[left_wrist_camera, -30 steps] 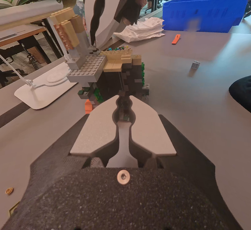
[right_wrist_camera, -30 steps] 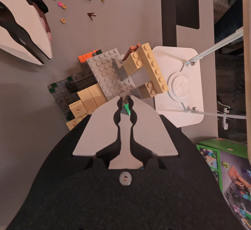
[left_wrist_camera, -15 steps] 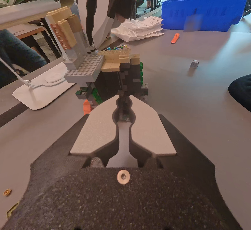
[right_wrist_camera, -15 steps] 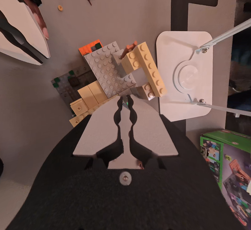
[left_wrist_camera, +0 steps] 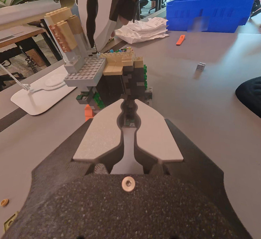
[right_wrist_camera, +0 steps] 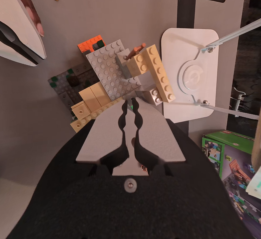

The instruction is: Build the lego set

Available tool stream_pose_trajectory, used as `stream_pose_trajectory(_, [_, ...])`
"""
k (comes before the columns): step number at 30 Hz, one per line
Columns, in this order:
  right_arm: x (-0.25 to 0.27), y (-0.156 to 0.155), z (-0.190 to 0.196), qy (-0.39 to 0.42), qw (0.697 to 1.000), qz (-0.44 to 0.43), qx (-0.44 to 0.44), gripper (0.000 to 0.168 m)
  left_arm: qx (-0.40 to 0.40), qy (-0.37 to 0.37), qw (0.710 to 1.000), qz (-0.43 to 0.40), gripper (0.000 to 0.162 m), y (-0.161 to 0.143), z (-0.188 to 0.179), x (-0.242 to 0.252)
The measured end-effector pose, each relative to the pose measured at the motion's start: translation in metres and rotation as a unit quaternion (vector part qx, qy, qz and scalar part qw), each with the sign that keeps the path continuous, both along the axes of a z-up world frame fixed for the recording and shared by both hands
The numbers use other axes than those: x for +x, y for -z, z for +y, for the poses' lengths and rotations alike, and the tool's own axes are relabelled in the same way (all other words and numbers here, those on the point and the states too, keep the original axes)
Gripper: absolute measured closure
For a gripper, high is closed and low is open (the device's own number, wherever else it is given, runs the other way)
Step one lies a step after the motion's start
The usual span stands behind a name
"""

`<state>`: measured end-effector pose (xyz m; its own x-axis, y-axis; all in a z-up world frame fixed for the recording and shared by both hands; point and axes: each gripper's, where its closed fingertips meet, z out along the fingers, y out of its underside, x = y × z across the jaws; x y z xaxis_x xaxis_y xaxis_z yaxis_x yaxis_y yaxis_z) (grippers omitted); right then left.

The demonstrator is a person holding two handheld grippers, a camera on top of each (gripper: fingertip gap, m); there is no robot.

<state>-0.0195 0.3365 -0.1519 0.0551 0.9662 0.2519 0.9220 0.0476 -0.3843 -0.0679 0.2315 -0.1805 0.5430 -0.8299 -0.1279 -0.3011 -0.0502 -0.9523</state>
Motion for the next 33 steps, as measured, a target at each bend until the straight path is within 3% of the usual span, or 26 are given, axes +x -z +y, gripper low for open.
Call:
stream_pose_trajectory(5, [-0.002, -0.001, -0.001, 0.002, 1.0, 0.014, -0.001, 0.159, 0.0, -0.005, 1.0, 0.001, 0.154, 0.0, 0.001, -0.003])
stream_pose_trajectory(14, [0.0, -0.018, -0.013, 0.016, 0.992, 0.124, -0.016, 0.144, -0.003, -0.008, 1.0, 0.005, 0.154, 0.004, 0.003, -0.003])
stream_pose_trajectory(20, [0.049, -0.039, -0.038, 0.057, 0.982, 0.178, 0.01, 0.145, -0.001, -0.009, 1.0, 0.002, 0.154, 0.001, 0.003, -0.004])
stream_pose_trajectory(22, [0.079, -0.027, -0.053, 0.068, 0.984, 0.165, 0.022, 0.168, 0.0, -0.007, 1.0, 0.003, 0.154, 0.001, 0.002, -0.003])
stream_pose_trajectory(30, [0.172, 0.063, -0.14, 0.115, 0.99, 0.069, -0.041, 0.168, -0.001, -0.008, 1.0, 0.013, 0.154, 0.006, 0.001, -0.001])
stream_pose_trajectory(33, [0.181, 0.078, -0.159, 0.128, 0.987, 0.066, -0.069, 0.151, -0.003, -0.01, 1.0, 0.018, 0.154, 0.009, 0.002, -0.001])
